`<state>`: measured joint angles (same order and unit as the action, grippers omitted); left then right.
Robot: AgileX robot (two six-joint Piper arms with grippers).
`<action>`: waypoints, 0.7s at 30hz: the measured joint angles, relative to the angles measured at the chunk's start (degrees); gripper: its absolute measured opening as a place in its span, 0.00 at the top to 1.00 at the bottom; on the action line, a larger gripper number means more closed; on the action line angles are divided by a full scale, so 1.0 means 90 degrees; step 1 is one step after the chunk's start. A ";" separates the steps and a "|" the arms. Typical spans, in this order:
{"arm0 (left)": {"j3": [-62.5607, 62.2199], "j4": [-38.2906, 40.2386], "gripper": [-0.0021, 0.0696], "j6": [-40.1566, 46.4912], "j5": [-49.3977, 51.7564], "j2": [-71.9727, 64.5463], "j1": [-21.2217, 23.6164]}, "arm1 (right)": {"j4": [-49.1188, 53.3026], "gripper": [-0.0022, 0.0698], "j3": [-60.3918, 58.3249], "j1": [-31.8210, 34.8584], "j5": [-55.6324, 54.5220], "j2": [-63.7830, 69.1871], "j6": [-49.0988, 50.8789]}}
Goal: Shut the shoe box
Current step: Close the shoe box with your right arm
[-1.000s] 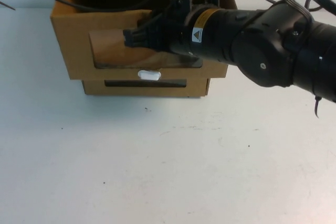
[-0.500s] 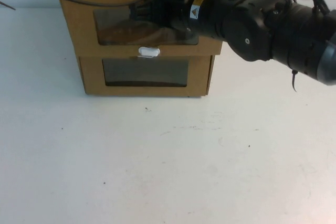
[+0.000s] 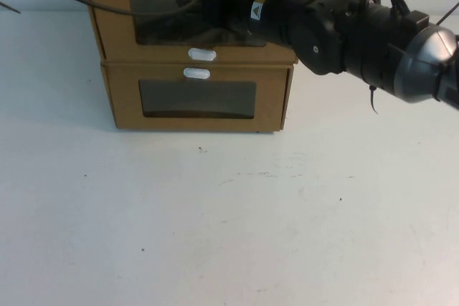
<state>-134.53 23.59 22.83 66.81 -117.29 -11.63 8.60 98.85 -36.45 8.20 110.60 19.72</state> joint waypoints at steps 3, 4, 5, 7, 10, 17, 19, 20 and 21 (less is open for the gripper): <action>0.0000 0.0000 0.98 0.0000 0.0000 0.0000 0.0000 | -0.0031 0.99 0.0015 0.0000 0.0097 0.0000 0.0000; 0.0000 0.0000 0.98 0.0015 0.0000 0.0000 0.0000 | -0.0083 0.99 0.0015 0.0000 0.0238 0.0000 0.0000; 0.0000 0.0000 0.98 0.0060 -0.0013 0.0000 0.0000 | -0.0116 0.99 0.0015 0.0000 0.0451 -0.0011 0.0000; 0.0000 0.0000 0.98 0.0151 -0.0021 0.0000 0.0000 | -0.0174 0.99 0.0015 -0.0014 0.0895 -0.0056 -0.0077; 0.0000 -0.0033 0.98 0.0190 -0.0080 0.0028 0.0000 | -0.0253 0.99 0.0015 -0.0135 0.1525 -0.0266 -0.0344; 0.0000 -0.0145 0.98 0.0202 -0.0051 0.0388 0.0000 | -0.0351 0.99 0.0015 -0.0628 0.2870 -0.1371 -0.0735; 0.0000 -0.0145 0.98 0.0202 0.0035 0.0481 0.0000 | -0.0361 0.99 0.0015 -0.0776 0.3324 -0.1770 -0.0764; 0.0000 -0.0145 0.98 0.0210 0.0078 0.0528 0.0000 | -0.0341 0.99 0.0015 -0.0858 0.3597 -0.2001 -0.0767; 0.0000 -0.0145 0.98 0.0210 0.0122 0.0548 0.0000 | -0.0296 0.99 0.0015 -0.0929 0.3869 -0.2246 -0.0767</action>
<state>-134.53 22.28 24.72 67.91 -112.35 -11.63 5.93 98.99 -44.81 43.02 90.38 12.81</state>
